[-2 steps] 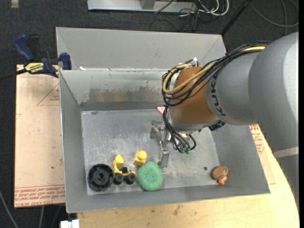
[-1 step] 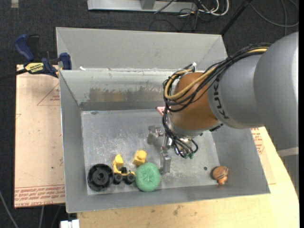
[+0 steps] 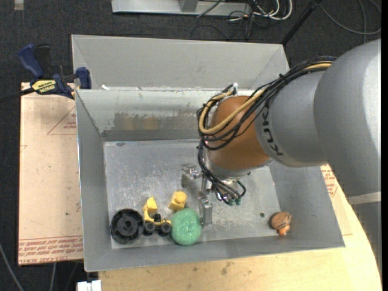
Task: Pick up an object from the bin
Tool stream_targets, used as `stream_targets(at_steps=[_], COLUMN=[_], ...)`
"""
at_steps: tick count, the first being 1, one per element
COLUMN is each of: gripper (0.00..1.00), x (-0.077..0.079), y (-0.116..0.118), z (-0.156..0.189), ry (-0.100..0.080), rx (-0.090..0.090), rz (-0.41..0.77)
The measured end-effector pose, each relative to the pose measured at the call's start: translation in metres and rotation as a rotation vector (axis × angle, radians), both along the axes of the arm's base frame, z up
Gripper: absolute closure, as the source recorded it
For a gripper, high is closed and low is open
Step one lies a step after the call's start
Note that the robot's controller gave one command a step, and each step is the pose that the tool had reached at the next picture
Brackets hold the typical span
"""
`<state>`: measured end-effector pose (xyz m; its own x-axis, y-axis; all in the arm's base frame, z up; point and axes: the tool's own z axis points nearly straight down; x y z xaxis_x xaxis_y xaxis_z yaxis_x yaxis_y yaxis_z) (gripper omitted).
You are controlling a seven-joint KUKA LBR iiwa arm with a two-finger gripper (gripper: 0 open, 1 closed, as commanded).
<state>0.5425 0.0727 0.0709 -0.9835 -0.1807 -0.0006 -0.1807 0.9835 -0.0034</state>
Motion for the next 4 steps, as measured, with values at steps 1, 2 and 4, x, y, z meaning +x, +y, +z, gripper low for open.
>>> stream_targets(at_steps=[1,2,4], gripper=[0.00,1.00,0.00], x=[-0.027,-0.033,-0.033], y=[0.034,0.045,0.045], z=[0.000,-0.001,-0.001], ry=[-0.001,0.000,0.000], rx=[0.009,0.005,0.005], rz=[0.018,0.078,0.078])
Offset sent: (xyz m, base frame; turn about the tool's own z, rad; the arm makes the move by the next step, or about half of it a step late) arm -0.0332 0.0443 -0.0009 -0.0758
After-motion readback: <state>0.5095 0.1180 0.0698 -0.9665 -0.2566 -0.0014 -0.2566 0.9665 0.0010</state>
